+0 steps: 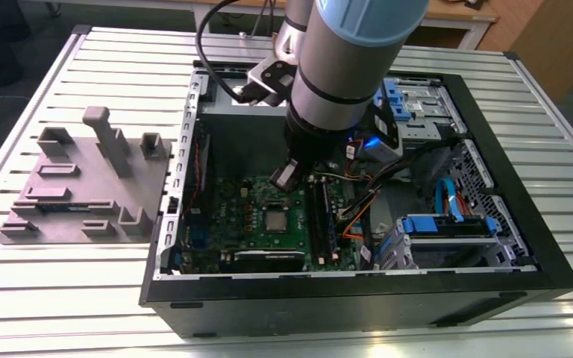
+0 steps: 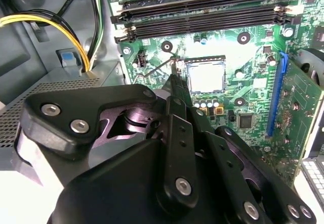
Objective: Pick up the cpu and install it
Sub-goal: 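Close the cpu cover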
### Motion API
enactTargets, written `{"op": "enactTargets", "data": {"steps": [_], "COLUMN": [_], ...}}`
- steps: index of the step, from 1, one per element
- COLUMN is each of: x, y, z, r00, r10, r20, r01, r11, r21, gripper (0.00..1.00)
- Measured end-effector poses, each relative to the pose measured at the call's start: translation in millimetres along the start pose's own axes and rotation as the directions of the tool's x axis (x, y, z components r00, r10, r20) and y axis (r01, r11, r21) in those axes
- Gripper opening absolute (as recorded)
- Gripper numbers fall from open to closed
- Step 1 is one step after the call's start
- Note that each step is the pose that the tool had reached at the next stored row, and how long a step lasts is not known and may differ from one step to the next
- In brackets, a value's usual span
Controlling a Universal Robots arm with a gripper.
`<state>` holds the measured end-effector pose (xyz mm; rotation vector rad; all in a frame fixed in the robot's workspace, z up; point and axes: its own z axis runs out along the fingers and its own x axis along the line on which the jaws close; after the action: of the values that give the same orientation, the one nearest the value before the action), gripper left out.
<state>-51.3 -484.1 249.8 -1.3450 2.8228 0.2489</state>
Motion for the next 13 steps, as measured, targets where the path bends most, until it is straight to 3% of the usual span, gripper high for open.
{"op": "enactTargets", "data": {"steps": [13], "x": [1.1], "y": [-0.2], "z": [-5.6], "r00": [1.0], "r10": [0.0], "r20": [0.0026], "r01": [0.0], "r11": [1.0], "r21": [-0.0017], "gripper": [0.1]}}
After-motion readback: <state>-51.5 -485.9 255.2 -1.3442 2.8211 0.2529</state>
